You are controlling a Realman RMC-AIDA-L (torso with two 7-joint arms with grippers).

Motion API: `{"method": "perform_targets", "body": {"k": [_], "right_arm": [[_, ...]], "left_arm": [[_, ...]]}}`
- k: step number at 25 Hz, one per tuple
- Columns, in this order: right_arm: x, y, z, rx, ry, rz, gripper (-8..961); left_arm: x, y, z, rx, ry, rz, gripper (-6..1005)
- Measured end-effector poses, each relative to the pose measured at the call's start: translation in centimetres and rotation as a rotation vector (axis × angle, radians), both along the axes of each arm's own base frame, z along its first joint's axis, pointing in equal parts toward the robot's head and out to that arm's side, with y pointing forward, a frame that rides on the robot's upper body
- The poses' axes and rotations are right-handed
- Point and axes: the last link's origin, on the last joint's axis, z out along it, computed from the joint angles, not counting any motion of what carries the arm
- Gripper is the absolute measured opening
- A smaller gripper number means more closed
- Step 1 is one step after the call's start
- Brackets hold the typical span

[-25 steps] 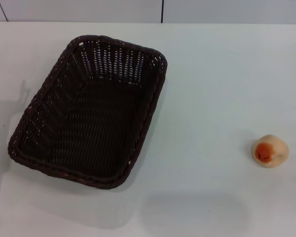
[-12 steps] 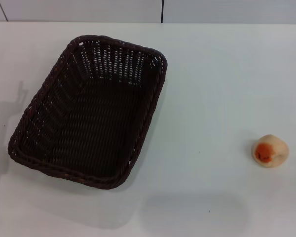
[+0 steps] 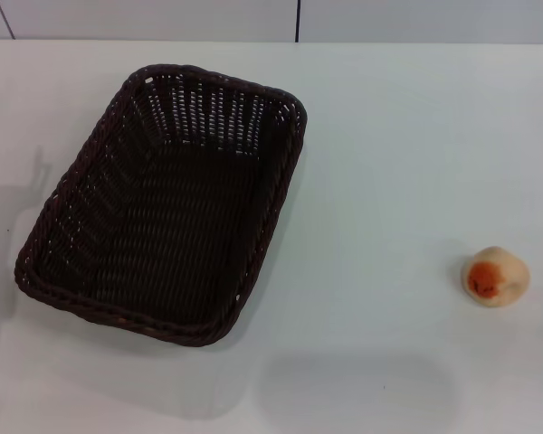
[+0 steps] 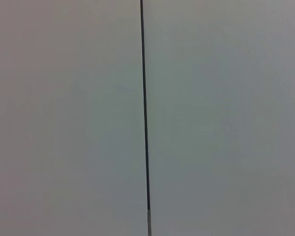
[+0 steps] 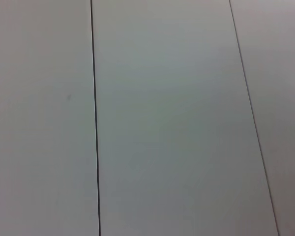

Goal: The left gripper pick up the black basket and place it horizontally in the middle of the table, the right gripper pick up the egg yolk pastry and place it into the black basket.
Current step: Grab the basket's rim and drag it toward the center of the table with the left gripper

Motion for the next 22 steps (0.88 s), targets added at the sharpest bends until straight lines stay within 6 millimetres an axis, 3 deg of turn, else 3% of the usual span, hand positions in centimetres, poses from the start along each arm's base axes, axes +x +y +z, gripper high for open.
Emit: {"method": "perform_targets", "body": {"k": [16,22], "right_arm": [[-0.2,-0.2,-0.3,0.0,0.016,0.004,773],[-0.2,-0.3,-0.3,-0.001,0.016,0.001,773]], "left_arm": [[1.6,1.7,0.0,-0.006,0.004,-0.059,798],[1.9,3.3,0.2,-0.035,-0.001,-0.046,797]]}}
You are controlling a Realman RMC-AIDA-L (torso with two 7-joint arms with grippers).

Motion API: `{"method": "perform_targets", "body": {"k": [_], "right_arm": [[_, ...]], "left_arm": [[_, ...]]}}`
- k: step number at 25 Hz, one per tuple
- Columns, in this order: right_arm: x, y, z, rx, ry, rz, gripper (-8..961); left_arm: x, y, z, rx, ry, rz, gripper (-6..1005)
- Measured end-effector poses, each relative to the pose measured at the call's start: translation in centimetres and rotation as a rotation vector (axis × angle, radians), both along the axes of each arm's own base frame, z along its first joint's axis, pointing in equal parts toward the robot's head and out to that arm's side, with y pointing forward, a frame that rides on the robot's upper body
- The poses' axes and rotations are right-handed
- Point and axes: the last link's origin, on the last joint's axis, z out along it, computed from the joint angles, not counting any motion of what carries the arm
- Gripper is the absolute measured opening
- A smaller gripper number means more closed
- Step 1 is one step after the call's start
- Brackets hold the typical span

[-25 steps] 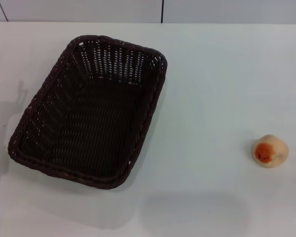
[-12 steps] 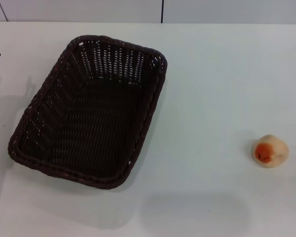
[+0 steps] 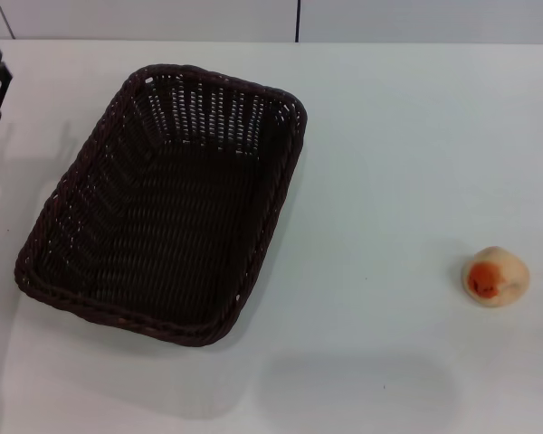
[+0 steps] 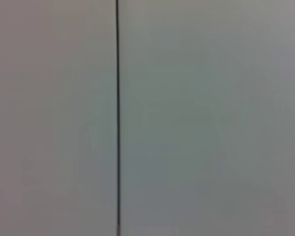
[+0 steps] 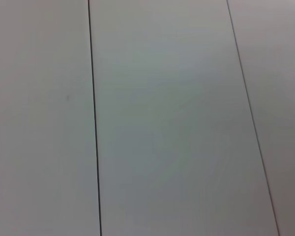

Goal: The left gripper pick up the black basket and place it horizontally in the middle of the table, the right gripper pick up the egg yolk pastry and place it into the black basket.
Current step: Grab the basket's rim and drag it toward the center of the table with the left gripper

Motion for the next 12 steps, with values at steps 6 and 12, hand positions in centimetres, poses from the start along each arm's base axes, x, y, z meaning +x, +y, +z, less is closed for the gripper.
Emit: {"method": "perform_targets", "body": {"k": [6,12], "right_arm": [[0.0,0.0,0.0,-0.002,0.0,-0.001,773],[0.1,0.0,-0.1,-0.005,0.002,-0.003,773]], "left_arm": [[1.6,4.2,1.7,-0.115,-0.001,0.022,797],[4.3,6.4,4.1,-0.149,0.026,0.014,796]]}}
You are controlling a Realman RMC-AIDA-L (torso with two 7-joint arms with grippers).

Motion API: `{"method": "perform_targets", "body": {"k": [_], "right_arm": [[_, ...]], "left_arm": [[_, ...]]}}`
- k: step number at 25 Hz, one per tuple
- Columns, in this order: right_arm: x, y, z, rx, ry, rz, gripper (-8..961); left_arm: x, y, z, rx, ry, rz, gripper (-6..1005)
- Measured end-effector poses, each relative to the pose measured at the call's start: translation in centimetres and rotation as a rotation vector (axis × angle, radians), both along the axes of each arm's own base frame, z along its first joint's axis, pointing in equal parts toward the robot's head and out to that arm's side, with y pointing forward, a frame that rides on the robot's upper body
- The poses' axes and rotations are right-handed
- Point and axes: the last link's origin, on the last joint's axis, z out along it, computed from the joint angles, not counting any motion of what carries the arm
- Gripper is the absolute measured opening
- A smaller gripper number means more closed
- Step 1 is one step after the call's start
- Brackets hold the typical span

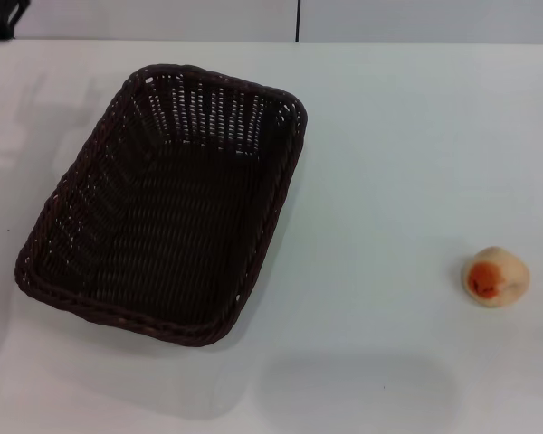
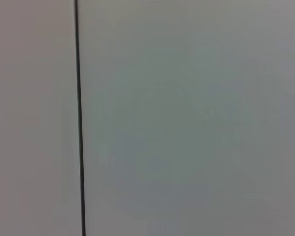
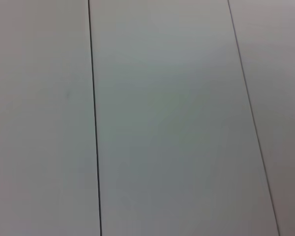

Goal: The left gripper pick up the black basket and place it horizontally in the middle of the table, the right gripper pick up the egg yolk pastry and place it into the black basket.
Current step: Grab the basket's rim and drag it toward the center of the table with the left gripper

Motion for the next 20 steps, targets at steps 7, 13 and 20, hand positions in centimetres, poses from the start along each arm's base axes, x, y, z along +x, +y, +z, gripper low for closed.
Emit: {"method": "perform_targets", "body": {"k": [7,13,20], "right_arm": [[0.1,-0.2,0.0,0.001,0.001,-0.01,773],[0.2,-0.3,0.0,0.002,0.001,-0.013,773],[0.2,-0.3,0.0,0.002,0.001,-0.013,773]], "left_arm": [[4.5,1.7,2.2,-0.088,0.082,0.096,795],[8.1,1.8,2.9,-0.189,0.202,0.14,794],[11.4,1.0,3.1,-0.289,0.316,0.162,794]]}}
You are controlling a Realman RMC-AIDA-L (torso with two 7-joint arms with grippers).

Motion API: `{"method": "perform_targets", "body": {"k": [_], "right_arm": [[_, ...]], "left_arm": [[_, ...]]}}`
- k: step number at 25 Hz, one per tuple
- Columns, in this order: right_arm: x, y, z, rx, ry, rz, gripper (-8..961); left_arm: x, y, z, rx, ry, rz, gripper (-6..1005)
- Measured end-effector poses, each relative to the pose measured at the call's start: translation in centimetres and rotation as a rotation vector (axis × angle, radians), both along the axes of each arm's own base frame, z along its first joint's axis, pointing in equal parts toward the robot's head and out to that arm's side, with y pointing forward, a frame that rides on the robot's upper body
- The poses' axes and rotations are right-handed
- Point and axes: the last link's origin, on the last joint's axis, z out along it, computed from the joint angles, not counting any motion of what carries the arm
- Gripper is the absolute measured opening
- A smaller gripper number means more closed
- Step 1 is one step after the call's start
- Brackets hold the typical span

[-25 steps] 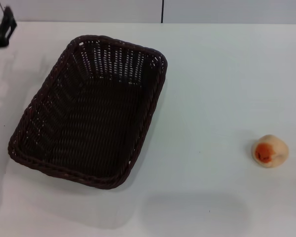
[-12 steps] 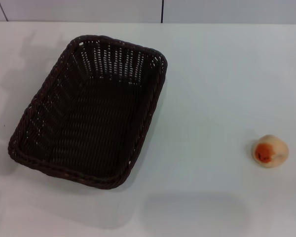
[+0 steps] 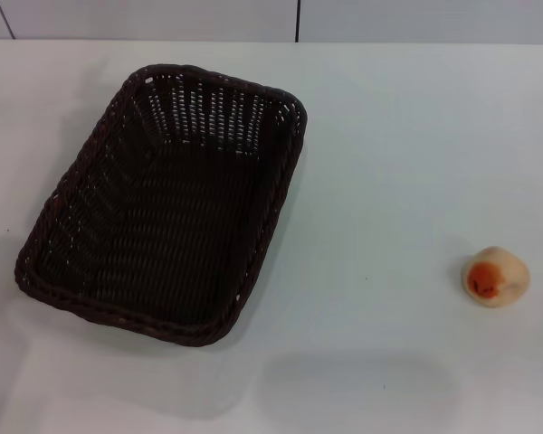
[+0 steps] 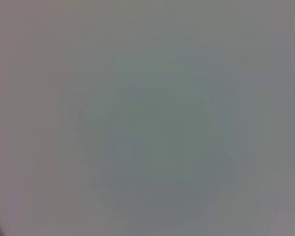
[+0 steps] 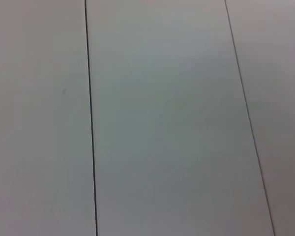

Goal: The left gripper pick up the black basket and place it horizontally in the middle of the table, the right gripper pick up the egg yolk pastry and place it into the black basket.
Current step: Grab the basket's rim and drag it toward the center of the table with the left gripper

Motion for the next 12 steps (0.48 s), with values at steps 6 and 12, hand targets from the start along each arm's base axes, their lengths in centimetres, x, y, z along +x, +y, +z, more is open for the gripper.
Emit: {"method": "perform_targets", "body": {"k": [6,12], "right_arm": [[0.0,-0.1,0.0,0.0,0.0,-0.003,774],[0.1,-0.4,0.0,-0.003,0.0,-0.009,774]], "left_arm": [[1.2,0.0,-0.4,-0.138,0.009,0.01,793],[2.3,-0.5,0.6,-0.202,0.021,0.021,792]]}}
